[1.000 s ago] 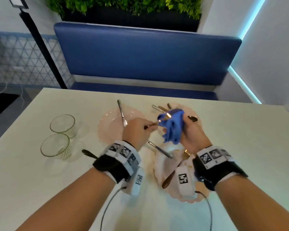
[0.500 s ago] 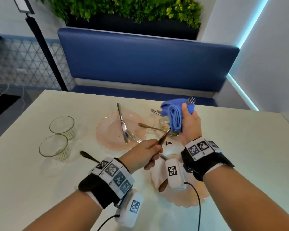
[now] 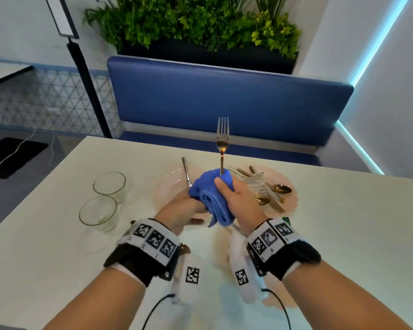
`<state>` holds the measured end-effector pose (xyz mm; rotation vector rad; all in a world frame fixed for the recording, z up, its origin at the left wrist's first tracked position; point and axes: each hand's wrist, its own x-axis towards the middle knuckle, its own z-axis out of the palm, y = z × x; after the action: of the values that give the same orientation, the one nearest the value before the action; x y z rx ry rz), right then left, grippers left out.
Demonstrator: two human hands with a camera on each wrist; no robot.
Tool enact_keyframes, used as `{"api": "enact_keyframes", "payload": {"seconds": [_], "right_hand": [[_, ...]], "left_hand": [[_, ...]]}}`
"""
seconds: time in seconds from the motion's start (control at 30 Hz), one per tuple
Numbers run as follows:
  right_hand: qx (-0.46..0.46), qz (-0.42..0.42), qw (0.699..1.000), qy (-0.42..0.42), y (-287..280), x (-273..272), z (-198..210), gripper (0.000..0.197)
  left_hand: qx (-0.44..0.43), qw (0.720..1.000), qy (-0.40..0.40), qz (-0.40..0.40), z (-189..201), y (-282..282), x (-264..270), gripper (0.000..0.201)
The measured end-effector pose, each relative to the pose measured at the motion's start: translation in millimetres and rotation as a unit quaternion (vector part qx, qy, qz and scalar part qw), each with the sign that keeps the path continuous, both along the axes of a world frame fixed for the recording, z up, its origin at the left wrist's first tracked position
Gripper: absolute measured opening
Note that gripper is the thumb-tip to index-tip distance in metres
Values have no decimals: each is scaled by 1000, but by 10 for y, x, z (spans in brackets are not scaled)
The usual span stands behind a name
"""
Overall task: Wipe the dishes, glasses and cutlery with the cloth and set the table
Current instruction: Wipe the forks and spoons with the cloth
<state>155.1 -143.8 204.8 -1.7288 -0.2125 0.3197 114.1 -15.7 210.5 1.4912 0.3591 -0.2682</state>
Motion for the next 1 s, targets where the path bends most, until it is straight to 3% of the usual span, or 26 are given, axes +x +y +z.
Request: {"api": "enact_keyframes", "payload": {"seconds": [0.07, 0.2, 0.3, 0.47, 0.6, 0.7, 0.8, 0.9, 1.0], "right_hand": [[-55, 26, 997, -38, -25, -43, 9, 22], [-70, 63, 994, -55, 168, -156, -27, 23], [-77, 71, 993, -61, 339, -248, -114, 24], [-126, 141, 982, -13, 470, -523, -307, 28], [-150, 234, 957, 85, 262, -575, -383, 26], [6, 182, 959, 216, 4, -559, -376, 26], [128, 104, 952, 257, -195, -460, -349, 31], [167, 73, 947, 265, -260, -425, -352, 36], [142, 78, 952, 260, -285, -430, -387, 36]], "left_hand": [[-37, 998, -14, 51, 93, 299, 76, 44], [27, 996, -81, -11, 243, 392, 84, 26], [11, 988, -119, 97, 109, 292, 53, 19], [-6, 976, -39, 215, -162, 478, -117, 26], [-34, 948, -42, 315, -234, 930, -224, 28], [120, 959, -21, 258, -427, 1277, -402, 28], [268, 953, 25, 141, -777, 1350, -706, 30], [338, 937, 55, 69, -1106, 1362, -924, 24], [425, 902, 61, 36, -1267, 1373, -940, 21]]}}
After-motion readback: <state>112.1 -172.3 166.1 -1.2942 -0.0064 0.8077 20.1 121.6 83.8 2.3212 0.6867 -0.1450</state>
